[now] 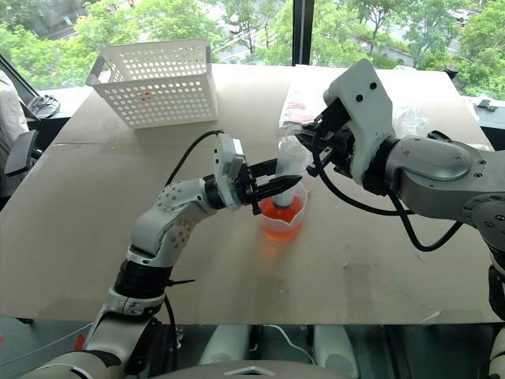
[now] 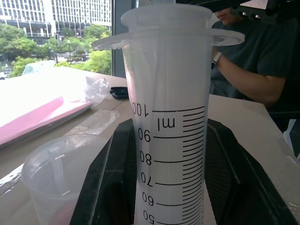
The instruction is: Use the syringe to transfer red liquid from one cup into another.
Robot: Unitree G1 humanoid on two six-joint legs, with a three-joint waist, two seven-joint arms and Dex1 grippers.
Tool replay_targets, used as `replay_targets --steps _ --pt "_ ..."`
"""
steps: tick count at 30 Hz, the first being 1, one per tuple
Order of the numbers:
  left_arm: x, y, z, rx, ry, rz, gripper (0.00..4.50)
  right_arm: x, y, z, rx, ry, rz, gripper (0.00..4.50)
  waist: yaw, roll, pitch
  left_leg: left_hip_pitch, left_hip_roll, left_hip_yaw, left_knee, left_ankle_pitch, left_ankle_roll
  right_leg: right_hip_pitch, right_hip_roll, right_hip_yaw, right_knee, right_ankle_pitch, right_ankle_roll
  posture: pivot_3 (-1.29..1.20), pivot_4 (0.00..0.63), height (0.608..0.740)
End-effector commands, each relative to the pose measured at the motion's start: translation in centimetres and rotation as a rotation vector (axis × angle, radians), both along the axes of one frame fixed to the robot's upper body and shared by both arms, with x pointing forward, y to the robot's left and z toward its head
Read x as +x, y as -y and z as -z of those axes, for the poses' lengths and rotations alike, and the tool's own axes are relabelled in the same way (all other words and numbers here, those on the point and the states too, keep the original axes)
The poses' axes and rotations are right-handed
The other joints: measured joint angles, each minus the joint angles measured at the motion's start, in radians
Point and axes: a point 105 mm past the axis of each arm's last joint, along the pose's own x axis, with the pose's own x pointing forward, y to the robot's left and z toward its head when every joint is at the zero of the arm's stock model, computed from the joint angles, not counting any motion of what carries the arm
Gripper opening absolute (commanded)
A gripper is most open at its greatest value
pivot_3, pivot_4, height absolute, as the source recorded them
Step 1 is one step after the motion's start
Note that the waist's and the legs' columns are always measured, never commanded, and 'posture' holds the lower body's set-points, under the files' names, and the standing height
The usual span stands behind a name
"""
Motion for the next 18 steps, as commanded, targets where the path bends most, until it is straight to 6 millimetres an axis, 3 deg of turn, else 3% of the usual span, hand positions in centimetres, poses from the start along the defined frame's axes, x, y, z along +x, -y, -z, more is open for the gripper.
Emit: replay_targets --steps 1,18 --pt "-1.5 0.6 0.4 0.026 -0.005 0.099 1.32 1.4 3.1 -4.4 0.063 0.172 0.164 0.02 0.000 0.000 0.000 0.000 0.000 0.000 0.000 0.000 0.000 0.000 0.000 0.000 0.000 0.000 0.000 0.00 0.150 0.740" --pt "-1.8 0.5 0.5 0.038 -0.007 0.107 1.32 1.9 4.1 -5.6 0.060 0.222 0.202 0.02 0.000 0.000 0.000 0.000 0.000 0.000 0.000 0.000 0.000 0.000 0.000 0.000 0.000 0.000 0.000 0.00 0.150 0.740"
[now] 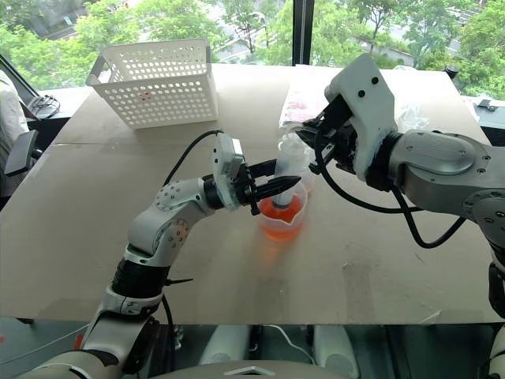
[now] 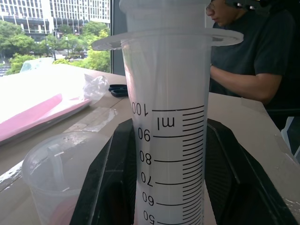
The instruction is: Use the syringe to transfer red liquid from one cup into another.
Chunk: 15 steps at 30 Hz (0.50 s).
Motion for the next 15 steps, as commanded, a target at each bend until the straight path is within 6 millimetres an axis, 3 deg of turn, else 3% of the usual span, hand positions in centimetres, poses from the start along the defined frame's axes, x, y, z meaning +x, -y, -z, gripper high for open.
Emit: replay_targets --steps 1,15 --pt "-1.80 0.66 0.51 0.028 -0.001 0.104 1.32 1.64 3.98 -5.16 0.079 0.199 0.218 0.02 0.000 0.000 0.000 0.000 0.000 0.000 0.000 0.000 0.000 0.000 0.000 0.000 0.000 0.000 0.000 0.00 0.150 0.740" --pt "-1.86 0.72 0.52 0.024 -0.001 0.103 1.32 1.38 4.07 -5.18 0.067 0.207 0.224 0.02 0.000 0.000 0.000 0.000 0.000 0.000 0.000 0.000 0.000 0.000 0.000 0.000 0.000 0.000 0.000 0.00 0.150 0.740"
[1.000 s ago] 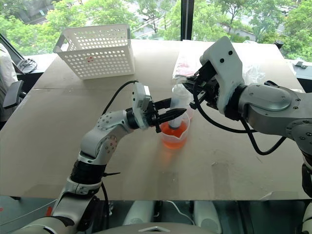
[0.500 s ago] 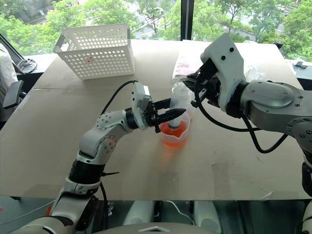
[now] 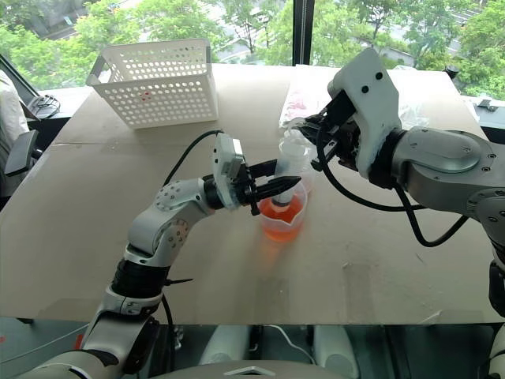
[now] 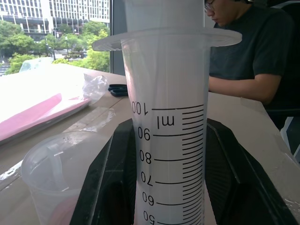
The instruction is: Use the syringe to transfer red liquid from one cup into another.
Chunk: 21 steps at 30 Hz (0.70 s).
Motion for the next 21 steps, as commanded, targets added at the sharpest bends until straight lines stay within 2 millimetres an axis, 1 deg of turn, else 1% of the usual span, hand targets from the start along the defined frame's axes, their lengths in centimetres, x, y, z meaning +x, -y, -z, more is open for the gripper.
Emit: replay_targets --steps 1,9,11,13,14,18,20,21 --pt "-1.8 0.7 0.5 0.023 0.000 0.100 1.32 1.4 3.8 -4.7 0.068 0.190 0.211 0.02 0.000 0.000 0.000 0.000 0.000 0.000 0.000 0.000 0.000 0.000 0.000 0.000 0.000 0.000 0.000 0.00 0.150 0.740" --pt "-1.8 0.8 0.4 0.018 0.015 0.099 1.32 1.2 3.6 -4.6 0.074 0.179 0.204 0.02 0.000 0.000 0.000 0.000 0.000 0.000 0.000 0.000 0.000 0.000 0.000 0.000 0.000 0.000 0.000 0.00 0.150 0.740" --pt "-1.7 0.8 -0.3 -0.010 0.039 0.100 1.32 0.6 3.0 -4.4 0.077 0.161 0.153 0.02 0.000 0.000 0.000 0.000 0.000 0.000 0.000 0.000 0.000 0.000 0.000 0.000 0.000 0.000 0.000 0.00 0.150 0.740" --pt "-1.8 0.8 -0.9 -0.040 0.054 0.105 1.32 -0.5 1.9 -4.4 0.102 0.137 0.044 0.02 0.001 0.000 0.001 0.000 0.000 0.000 0.000 0.000 0.000 0.000 0.000 0.000 0.000 0.000 0.000 0.00 0.150 0.740" --pt "-2.0 0.9 -1.5 -0.060 0.070 0.114 1.32 -0.8 1.8 -4.3 0.122 0.119 0.021 0.02 0.001 0.000 0.001 -0.001 0.000 0.000 0.000 0.000 0.000 0.000 0.000 0.000 0.000 0.000 0.000 0.00 0.150 0.740" --pt "-2.3 0.7 -2.7 -0.111 0.100 0.134 1.32 -1.3 2.0 -3.9 0.165 0.072 -0.005 1.46 0.001 0.000 0.001 -0.001 0.000 0.000 0.000 0.000 0.000 0.000 0.000 0.000 -0.001 0.001 0.002 0.00 0.150 0.740" --pt "-2.3 0.6 -3.1 -0.123 0.109 0.132 1.32 -1.5 2.3 -4.1 0.204 0.072 -0.007 2.27 0.001 0.000 0.001 -0.001 0.000 0.000 0.000 0.000 0.000 0.000 0.000 0.000 -0.001 0.001 0.001 0.00 0.150 0.740" --pt "-2.2 0.5 -3.4 -0.131 0.114 0.129 1.32 -1.6 2.6 -4.4 0.250 0.072 -0.010 2.92 0.001 0.001 0.001 -0.001 0.000 0.000 0.000 0.000 0.000 0.000 0.000 0.000 -0.001 0.001 0.001 0.00 0.150 0.740"
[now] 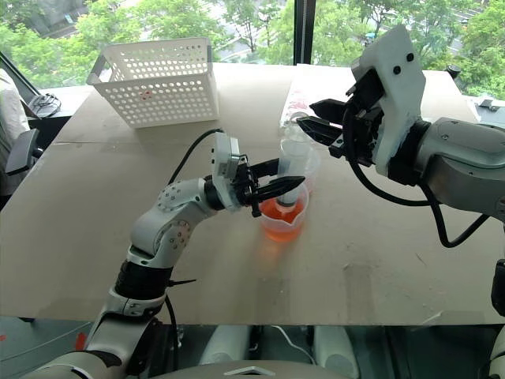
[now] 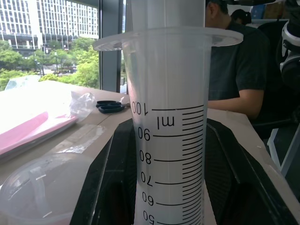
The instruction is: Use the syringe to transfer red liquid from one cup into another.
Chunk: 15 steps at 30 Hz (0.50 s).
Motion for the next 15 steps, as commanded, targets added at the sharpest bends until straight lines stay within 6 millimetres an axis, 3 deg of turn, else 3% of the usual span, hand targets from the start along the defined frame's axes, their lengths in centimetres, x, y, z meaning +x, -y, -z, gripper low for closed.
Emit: replay_targets --steps 1,4,7,15 --pt "-1.0 -0.1 -2.5 -0.057 0.090 0.037 1.32 -0.5 1.6 -2.8 0.175 0.056 0.017 2.92 0.000 0.000 0.000 0.000 0.000 0.000 0.000 0.000 0.000 0.000 0.000 0.000 0.000 0.000 0.000 0.00 0.150 0.740" --pt "-0.6 -0.6 -3.9 -0.094 0.088 0.015 1.32 -1.0 3.1 -4.3 0.299 0.031 -0.046 2.92 0.000 0.000 0.000 0.000 0.000 0.000 0.000 0.000 0.000 0.000 0.000 0.000 0.000 0.001 0.002 0.00 0.150 0.740" --pt "-0.4 -1.7 -5.8 -0.128 0.077 0.007 1.32 -1.4 4.2 -4.7 0.285 0.040 -0.061 2.92 0.000 0.000 0.001 0.000 0.000 0.000 0.000 0.000 0.000 0.000 0.001 0.000 0.000 0.001 0.002 0.00 0.150 0.740" --pt "0.8 -2.1 -8.4 -0.145 0.103 -0.012 1.32 -2.0 3.4 -4.4 0.122 0.121 -0.074 2.92 -0.001 0.001 0.001 0.000 0.000 0.000 0.000 0.000 0.000 0.000 0.003 0.000 0.000 0.001 0.002 0.00 0.150 0.740"
